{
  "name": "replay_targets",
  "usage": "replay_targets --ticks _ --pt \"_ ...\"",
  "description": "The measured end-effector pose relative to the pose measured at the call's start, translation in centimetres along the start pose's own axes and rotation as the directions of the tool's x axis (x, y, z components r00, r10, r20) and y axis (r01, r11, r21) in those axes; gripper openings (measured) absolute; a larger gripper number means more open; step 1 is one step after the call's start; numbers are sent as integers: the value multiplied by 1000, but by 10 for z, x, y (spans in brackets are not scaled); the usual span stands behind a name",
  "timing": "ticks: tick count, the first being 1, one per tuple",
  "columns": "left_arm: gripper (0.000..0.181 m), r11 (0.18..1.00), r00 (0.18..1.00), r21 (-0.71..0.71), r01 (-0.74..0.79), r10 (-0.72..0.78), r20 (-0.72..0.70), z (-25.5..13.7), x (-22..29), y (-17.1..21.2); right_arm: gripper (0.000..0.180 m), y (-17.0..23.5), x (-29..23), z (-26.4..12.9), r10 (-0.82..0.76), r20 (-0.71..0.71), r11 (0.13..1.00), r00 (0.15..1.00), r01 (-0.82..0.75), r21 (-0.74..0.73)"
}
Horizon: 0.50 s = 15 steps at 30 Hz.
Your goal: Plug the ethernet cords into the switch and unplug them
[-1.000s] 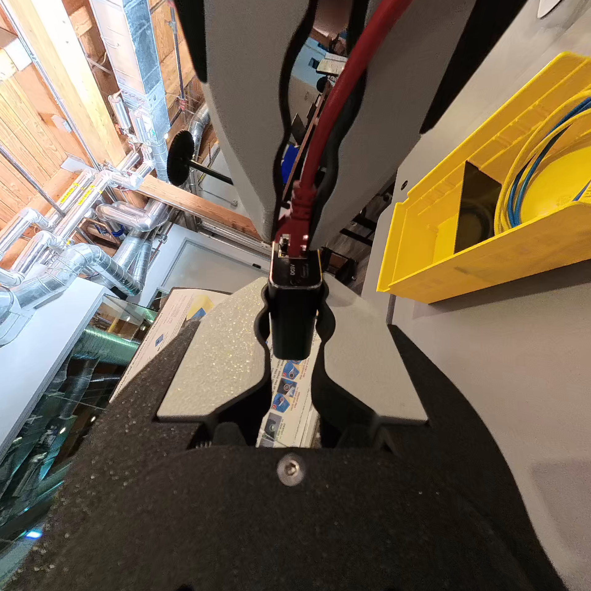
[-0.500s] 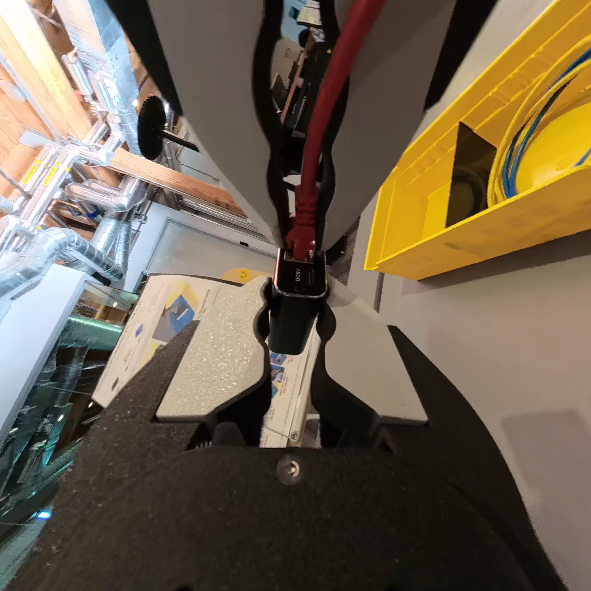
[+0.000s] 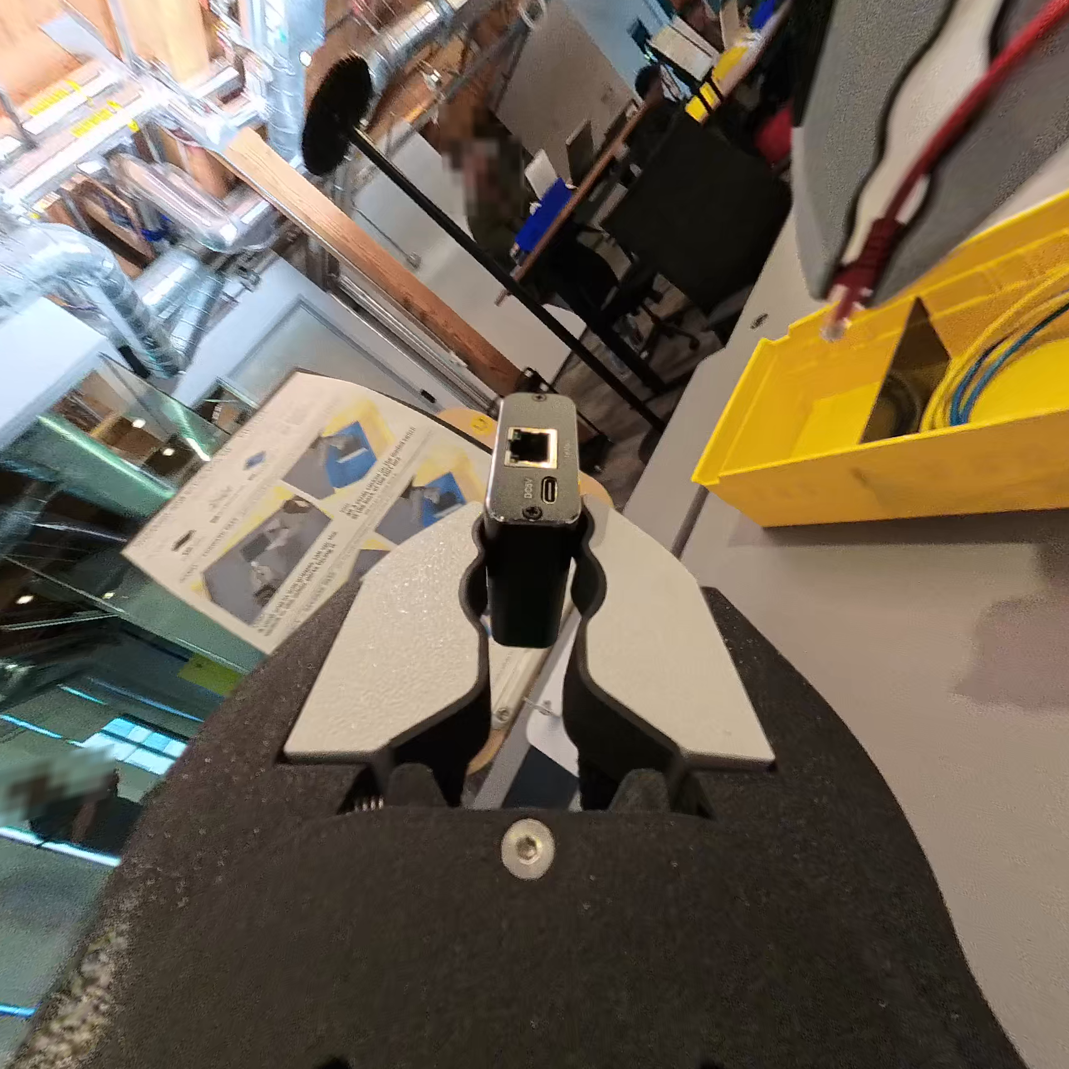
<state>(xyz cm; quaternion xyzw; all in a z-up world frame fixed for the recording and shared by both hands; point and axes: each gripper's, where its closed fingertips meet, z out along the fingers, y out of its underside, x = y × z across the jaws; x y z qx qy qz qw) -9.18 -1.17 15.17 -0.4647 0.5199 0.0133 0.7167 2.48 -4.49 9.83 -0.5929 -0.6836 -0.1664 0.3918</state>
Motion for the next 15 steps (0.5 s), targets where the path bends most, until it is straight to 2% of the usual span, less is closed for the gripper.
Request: replay_targets --ticks 2,3,6,8,9,11,13,15 --pt "24 1000 999 0 -22 22 47 -6 -6 -3 14 55 19 -4 114 -9 967 993 -113 -229" --pt "24 999 998 -25 -25 27 49 -6 -6 -1 14 89 28 -8 177 -45 909 983 -181 -375" --pt "24 996 999 -89 -27 29 18 -3 -2 7 14 175 23 -14 386 -89 644 918 -337 -686" --pt "24 993 1000 -111 -26 24 -19 1 5 10 14 220 0 -15 476 -98 444 874 -335 -831" --pt "24 992 999 -127 -26 20 -46 3 10 12 14 238 -13 -17 507 -105 342 856 -312 -886" --pt "24 987 997 -156 -46 35 -69 6 16 16 14 260 -41 -11 598 -112 200 794 -283 -938" --pt "24 981 994 -179 -71 55 -93 9 22 19 14 266 -70 0 708 -92 126 700 -253 -959" --pt "24 979 990 -188 -78 54 -127 11 29 20 15 274 -82 13 744 -125 75 657 -267 -961"
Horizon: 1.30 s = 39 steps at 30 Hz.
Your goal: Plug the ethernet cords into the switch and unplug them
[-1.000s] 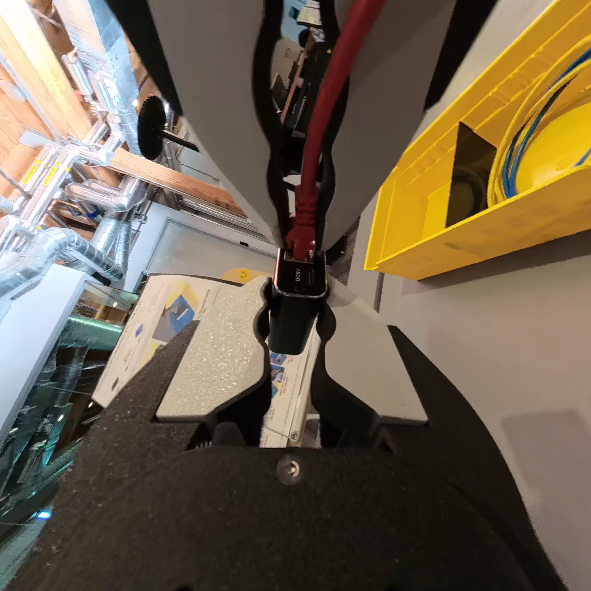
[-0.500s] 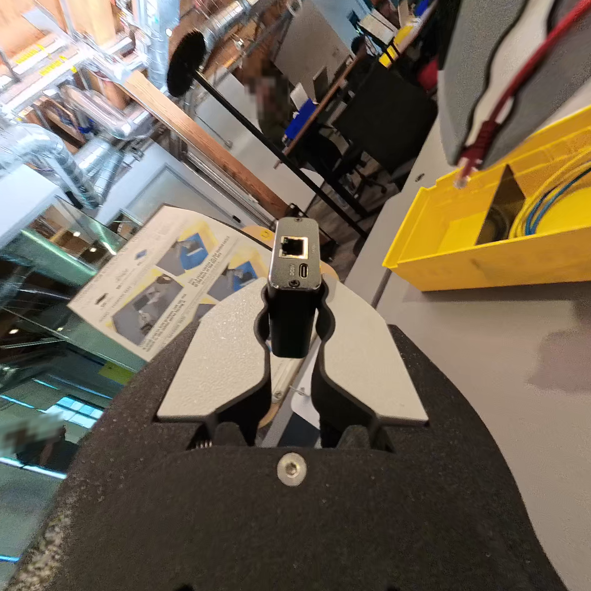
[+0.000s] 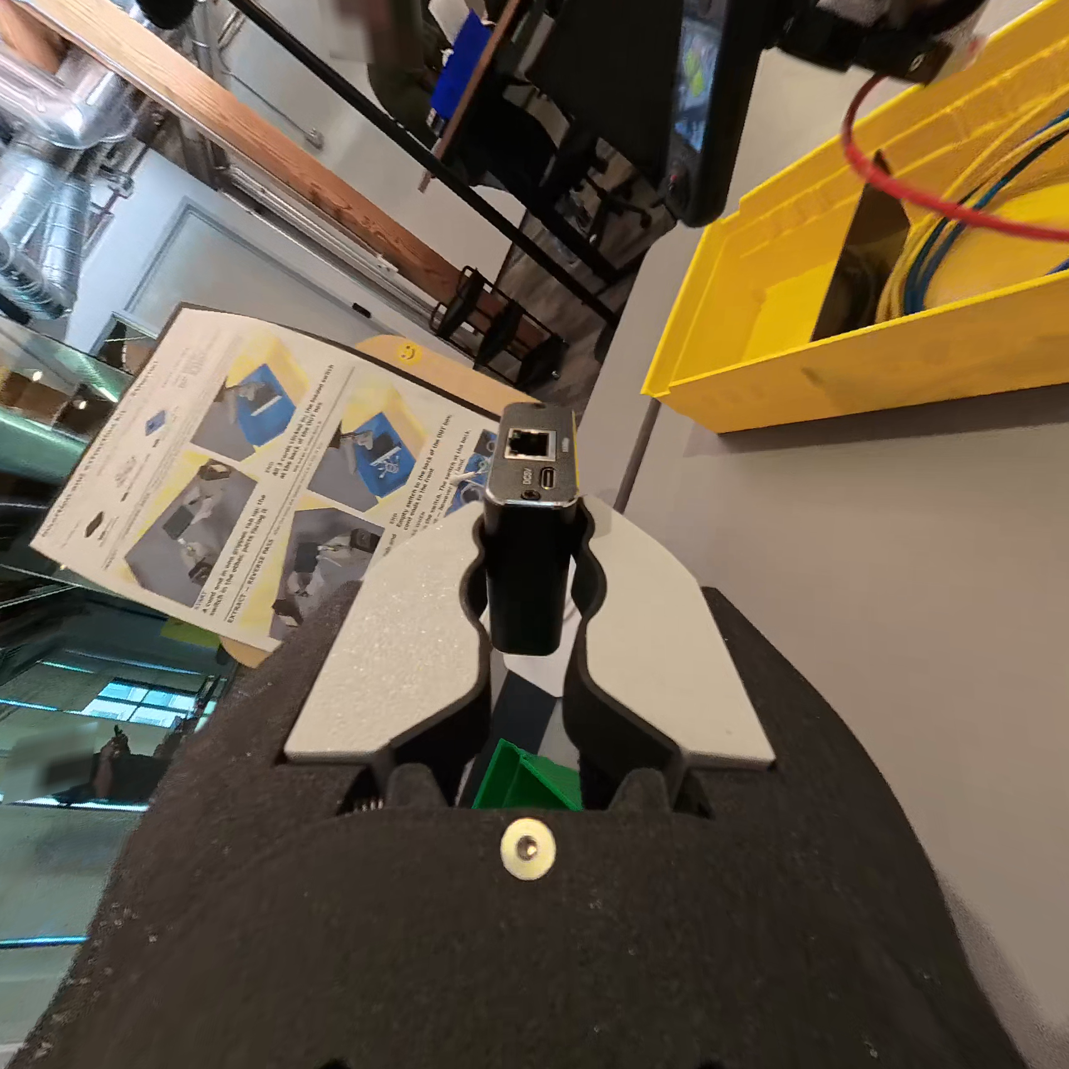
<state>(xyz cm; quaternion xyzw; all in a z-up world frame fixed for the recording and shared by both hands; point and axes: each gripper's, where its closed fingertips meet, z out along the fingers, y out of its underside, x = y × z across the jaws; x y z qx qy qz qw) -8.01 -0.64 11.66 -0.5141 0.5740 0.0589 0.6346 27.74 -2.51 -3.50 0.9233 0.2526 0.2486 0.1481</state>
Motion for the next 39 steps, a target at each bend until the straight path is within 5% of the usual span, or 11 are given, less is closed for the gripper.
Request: replay_targets --ticks 11,22,26,29,32,35,39 --pt "24 1000 999 2 -30 30 -36 3 11 -6 18 -14 -35 56 71 307 996 949 -51 -73" --pt "24 999 998 -8 -47 46 -53 4 16 -6 37 -31 -17 4 39 320 897 947 -174 407" --pt "24 998 997 28 -49 50 -57 4 17 -11 34 -38 -56 -61 -138 266 590 954 -136 796" --pt "24 992 988 106 -60 74 -132 2 31 -22 34 -34 -95 -133 -194 19 127 981 6 992" --pt "24 978 975 209 -25 70 -212 -2 46 -39 41 -16 -155 -202 -180 -283 -280 942 226 933" --pt "24 967 964 249 -59 120 -237 -6 56 -47 41 -7 -186 -249 -5 -480 -409 878 436 802" --pt "24 962 953 230 -145 198 -229 -6 65 -47 41 -11 -207 -273 73 -636 -369 768 613 698"
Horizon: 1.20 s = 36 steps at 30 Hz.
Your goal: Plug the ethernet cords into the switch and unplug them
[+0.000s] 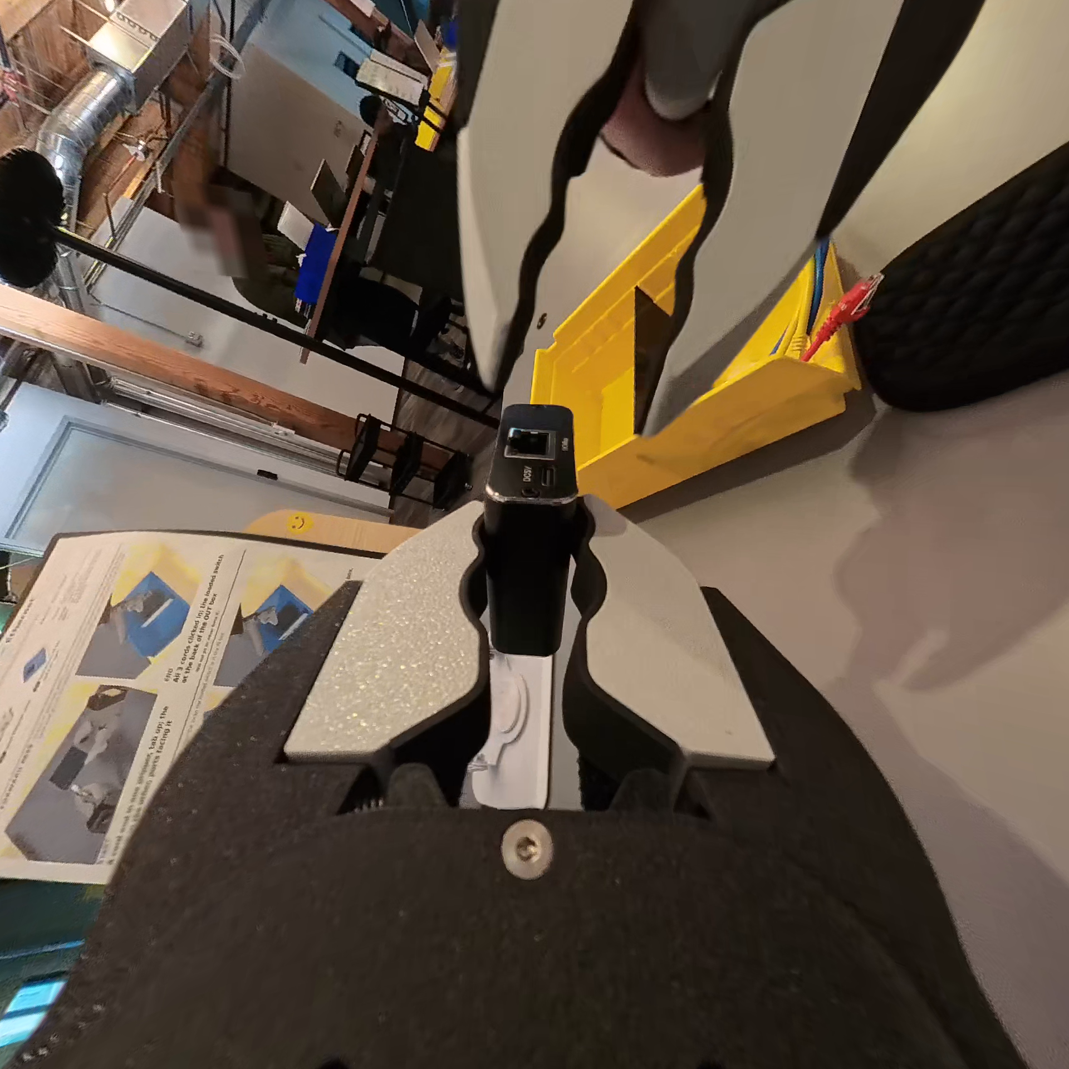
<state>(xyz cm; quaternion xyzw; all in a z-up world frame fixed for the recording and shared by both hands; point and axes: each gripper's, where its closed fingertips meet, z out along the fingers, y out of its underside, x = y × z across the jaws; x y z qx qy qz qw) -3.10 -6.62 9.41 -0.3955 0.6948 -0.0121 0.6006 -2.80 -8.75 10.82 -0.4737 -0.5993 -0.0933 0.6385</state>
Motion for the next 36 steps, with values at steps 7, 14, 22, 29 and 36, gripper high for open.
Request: replay_targets --ticks 7,14,22,29,36 --pt "24 997 996 -35 -63 60 -67 8 18 1 23 10 -12 15 -80 101 987 992 93 -131" --pt "50 989 990 -137 48 -29 136 -5 -22 33 24 91 27 -4 -44 79 929 996 70 -363" --pt "35 948 967 -267 172 -111 228 -32 -44 70 24 352 41 -26 447 -126 276 886 -271 -922" --pt "31 950 972 -265 166 -112 207 -31 -40 63 24 402 7 -22 412 -341 -53 845 -351 -935" --pt "30 946 969 -266 187 -133 208 -33 -42 67 25 428 -22 -25 469 -480 -219 741 -429 -876"
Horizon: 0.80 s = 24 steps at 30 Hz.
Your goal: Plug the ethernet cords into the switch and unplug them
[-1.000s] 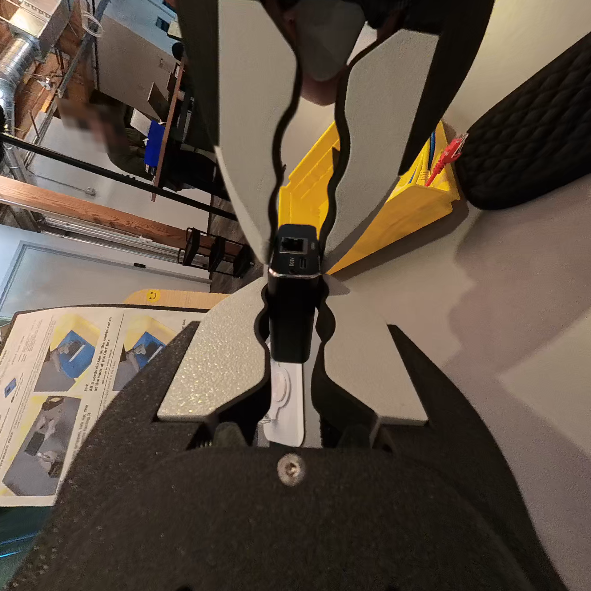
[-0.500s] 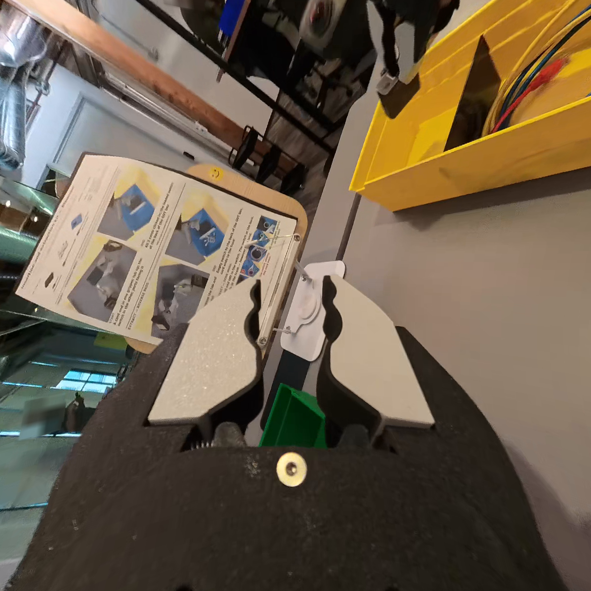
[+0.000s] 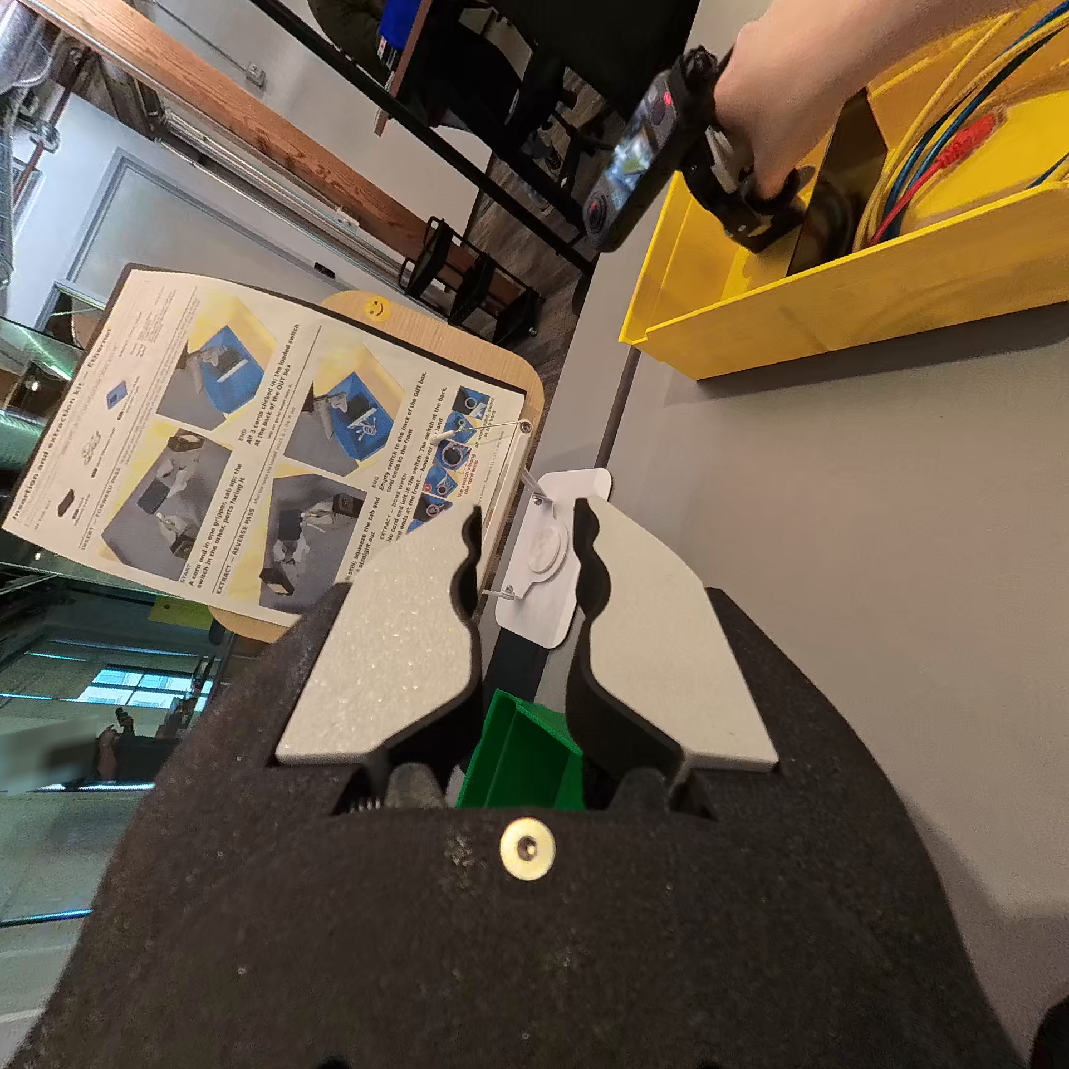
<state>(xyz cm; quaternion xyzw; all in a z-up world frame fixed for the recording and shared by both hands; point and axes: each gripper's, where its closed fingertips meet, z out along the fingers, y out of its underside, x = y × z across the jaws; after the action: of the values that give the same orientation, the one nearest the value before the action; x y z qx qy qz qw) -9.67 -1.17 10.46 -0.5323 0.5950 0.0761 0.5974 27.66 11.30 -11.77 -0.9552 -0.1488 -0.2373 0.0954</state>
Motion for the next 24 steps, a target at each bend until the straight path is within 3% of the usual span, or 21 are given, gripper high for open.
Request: replay_targets --ticks 9,13,15,17,19,20,22,24 --pt "28 1000 1000 7 29 -29 -5 -1 -2 -1 28 -6 -23 -8 67 140 997 988 -73 33" --pt "28 999 999 8 45 -45 -6 -4 -4 1 22 -11 -45 -20 116 351 991 929 -134 28" --pt "28 998 998 2 61 -61 -5 -7 -6 5 19 -13 -48 -39 139 509 979 850 -194 57" --pt "28 995 995 -16 97 -97 -5 -11 -10 12 15 -21 -40 -81 128 734 918 667 -361 167" --pt "29 986 987 -57 155 -156 -22 -16 -12 24 10 -9 -14 -129 72 874 796 480 -556 240" --pt "31 978 981 -91 190 -193 -28 -19 -13 33 13 5 2 -141 61 881 738 468 -615 276" --pt "36 945 961 -180 273 -277 3 -24 -19 56 27 30 33 -150 81 828 632 555 -671 388" --pt "40 876 924 -299 377 -378 59 -31 -24 86 44 54 53 -138 189 734 622 652 -658 424"
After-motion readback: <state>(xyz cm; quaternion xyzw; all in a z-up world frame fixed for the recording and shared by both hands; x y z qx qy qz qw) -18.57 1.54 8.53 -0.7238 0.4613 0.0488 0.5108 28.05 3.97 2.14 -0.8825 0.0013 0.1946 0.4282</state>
